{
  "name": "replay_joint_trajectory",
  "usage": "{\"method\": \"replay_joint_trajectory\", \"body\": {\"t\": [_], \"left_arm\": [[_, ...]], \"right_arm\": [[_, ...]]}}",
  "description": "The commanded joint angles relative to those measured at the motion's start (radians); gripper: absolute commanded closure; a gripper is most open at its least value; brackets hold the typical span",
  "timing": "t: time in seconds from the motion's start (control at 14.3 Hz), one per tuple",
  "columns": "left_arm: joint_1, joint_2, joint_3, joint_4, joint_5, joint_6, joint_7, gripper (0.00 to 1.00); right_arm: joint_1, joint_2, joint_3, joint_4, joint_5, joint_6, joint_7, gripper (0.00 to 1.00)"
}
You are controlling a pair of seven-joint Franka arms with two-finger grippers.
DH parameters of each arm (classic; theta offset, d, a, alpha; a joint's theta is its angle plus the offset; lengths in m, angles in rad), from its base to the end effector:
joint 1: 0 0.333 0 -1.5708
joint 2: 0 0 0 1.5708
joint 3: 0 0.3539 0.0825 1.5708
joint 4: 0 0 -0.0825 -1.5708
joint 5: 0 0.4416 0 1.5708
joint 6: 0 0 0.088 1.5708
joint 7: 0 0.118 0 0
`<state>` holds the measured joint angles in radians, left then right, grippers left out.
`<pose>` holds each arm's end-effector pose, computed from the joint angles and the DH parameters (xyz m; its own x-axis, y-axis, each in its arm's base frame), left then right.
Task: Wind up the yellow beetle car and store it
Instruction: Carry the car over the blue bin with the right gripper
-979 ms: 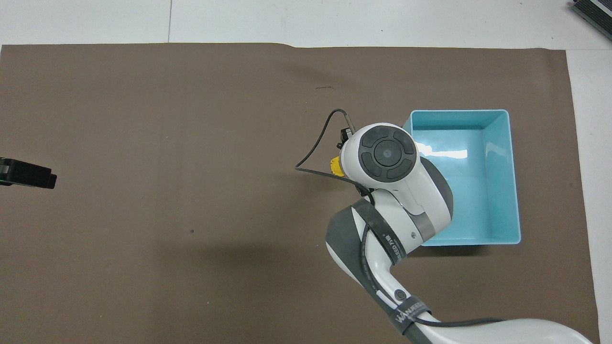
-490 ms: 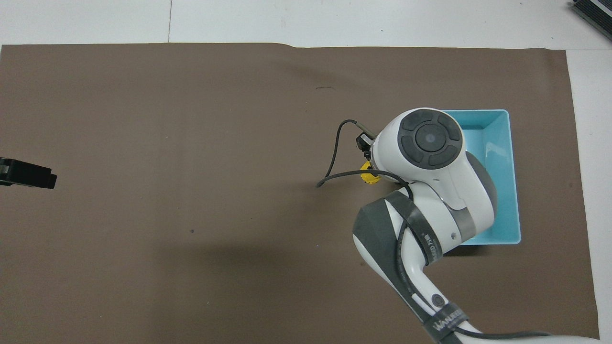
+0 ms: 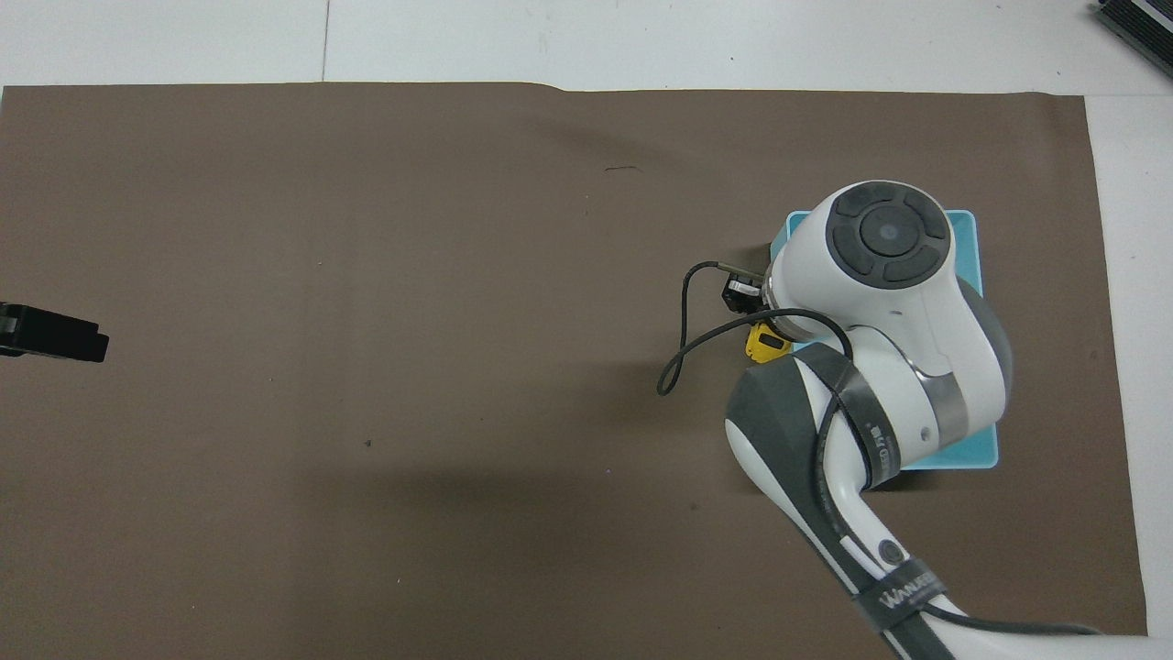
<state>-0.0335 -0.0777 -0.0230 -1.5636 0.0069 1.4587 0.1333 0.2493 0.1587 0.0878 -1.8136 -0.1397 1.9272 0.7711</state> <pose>0.5717 -0.0321 0.6915 0.9818 -0.1878 -0.0281 -0.1880 -0.9822 -0.0050 0.6263 0.2052 0.4519 0.9275 -0.3709 0.0461 -0.3738 -0.9204 0.1148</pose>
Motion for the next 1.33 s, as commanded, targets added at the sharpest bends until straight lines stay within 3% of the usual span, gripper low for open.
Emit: {"method": "replay_joint_trajectory", "body": {"t": [0.0, 0.35, 0.56, 0.77, 1.26], "left_arm": [[0.017, -0.020, -0.009, -0.016, -0.008, -0.008, 0.009, 0.00], [0.017, -0.020, -0.009, -0.016, -0.008, -0.008, 0.009, 0.00], [0.017, -0.020, -0.009, -0.016, -0.008, -0.008, 0.009, 0.00], [0.017, -0.020, -0.009, -0.016, -0.008, -0.008, 0.009, 0.00], [0.017, -0.020, -0.009, -0.016, -0.008, -0.008, 0.009, 0.00]], "right_arm": [[-0.088, -0.051, 0.006, -0.061, 0.081, -0.002, -0.233, 1.00], [-0.240, -0.077, 0.006, -0.141, 0.118, 0.053, -0.563, 1.00], [-0.300, -0.125, 0.006, -0.260, 0.120, 0.195, -0.712, 1.00], [-0.297, -0.192, 0.006, -0.403, 0.123, 0.343, -0.737, 1.00], [-0.306, -0.177, 0.006, -0.530, 0.196, 0.507, -0.785, 1.00]]}}
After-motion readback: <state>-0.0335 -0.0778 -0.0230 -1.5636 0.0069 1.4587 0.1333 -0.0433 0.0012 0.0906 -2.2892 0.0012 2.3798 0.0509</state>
